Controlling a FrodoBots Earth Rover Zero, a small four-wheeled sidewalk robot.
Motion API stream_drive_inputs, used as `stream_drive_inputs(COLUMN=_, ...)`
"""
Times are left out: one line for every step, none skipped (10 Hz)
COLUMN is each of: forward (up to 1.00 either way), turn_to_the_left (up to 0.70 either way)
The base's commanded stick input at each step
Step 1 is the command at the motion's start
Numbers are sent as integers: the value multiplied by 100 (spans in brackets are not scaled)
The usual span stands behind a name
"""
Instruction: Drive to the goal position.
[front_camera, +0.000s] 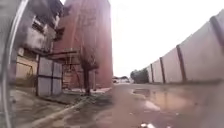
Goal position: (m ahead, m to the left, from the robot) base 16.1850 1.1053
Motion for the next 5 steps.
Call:
stream_drive_inputs(forward=100, turn_to_the_left=-14)
stream_drive_inputs(forward=100, turn_to_the_left=-40)
stream_drive_inputs(forward=100, turn_to_the_left=-40)
stream_drive_inputs(forward=100, turn_to_the_left=-40)
stream_drive_inputs(forward=100, turn_to_the_left=-40)
